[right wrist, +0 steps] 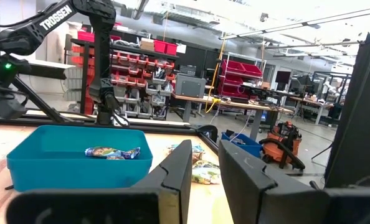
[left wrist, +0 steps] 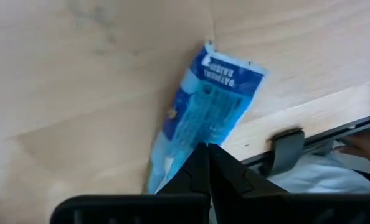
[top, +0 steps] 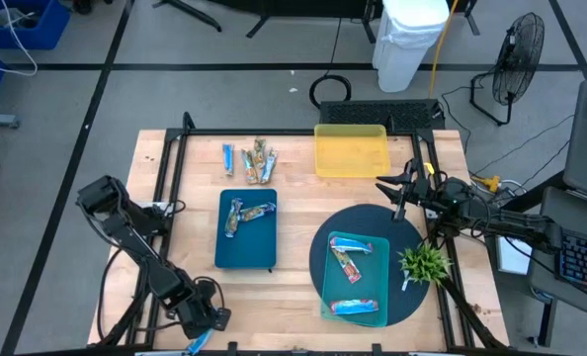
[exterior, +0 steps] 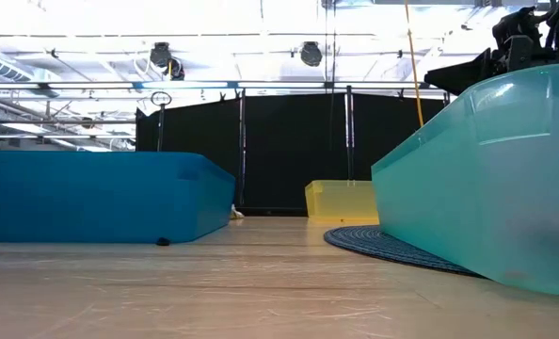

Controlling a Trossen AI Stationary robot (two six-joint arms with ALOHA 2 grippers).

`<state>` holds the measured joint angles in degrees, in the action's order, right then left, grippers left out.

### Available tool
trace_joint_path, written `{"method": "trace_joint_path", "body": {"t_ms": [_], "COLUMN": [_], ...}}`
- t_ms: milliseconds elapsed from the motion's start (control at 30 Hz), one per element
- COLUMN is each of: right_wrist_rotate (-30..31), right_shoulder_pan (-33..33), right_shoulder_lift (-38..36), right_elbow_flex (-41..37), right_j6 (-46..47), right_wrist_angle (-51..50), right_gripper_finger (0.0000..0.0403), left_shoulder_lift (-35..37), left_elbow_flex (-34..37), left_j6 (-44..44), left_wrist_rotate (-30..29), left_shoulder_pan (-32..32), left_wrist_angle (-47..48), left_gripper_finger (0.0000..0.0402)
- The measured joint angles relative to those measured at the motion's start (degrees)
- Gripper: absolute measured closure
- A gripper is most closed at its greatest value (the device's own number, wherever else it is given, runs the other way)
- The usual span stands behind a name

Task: Pick and place Granola Bars by type
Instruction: Put the blue granola bar into the blue bin

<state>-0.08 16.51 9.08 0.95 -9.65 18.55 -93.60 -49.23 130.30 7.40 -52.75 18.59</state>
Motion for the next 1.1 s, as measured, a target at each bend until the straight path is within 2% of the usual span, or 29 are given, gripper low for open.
{"method": "trace_joint_path", "body": {"t_ms": [200,367,600,767,967,1100], "right_wrist_rotate": [0.0,0.0,0.0,0.0,0.0,0.0], "right_shoulder_pan": [0.0,0.02,0.0,0.0,0.0,0.0], "right_shoulder_lift": [-0.01,-0.02,-0.02,0.0,0.0,-0.02], "right_elbow_flex": [0.0,0.0,0.0,0.0,0.0,0.0], "right_j6": [0.0,-0.02,0.0,-0.01,0.0,0.0], "right_wrist_angle": [0.01,0.02,0.02,0.02,0.02,0.02], "right_gripper_finger": [0.0332,0.0332,0.0332,0.0332,0.0332,0.0332], "left_shoulder_lift": [-5.99,-9.25,-7.93,-5.6,-2.46,-0.32], "left_elbow_flex": [-0.12,-0.44,-0.35,-0.33,-0.03,0.17], "left_j6": [-2.59,-4.5,-8.0,-10.8,-13.27,-13.56], "left_wrist_rotate": [1.03,4.57,4.84,4.41,-1.81,-3.86], "left_shoulder_pan": [-0.26,-0.15,0.7,2.38,3.69,4.02], "left_wrist_angle": [-8.48,-9.74,-2.35,7.59,19.12,21.43], "left_gripper_finger": [0.0393,0.0398,0.0391,0.0396,0.0387,0.0397]}}
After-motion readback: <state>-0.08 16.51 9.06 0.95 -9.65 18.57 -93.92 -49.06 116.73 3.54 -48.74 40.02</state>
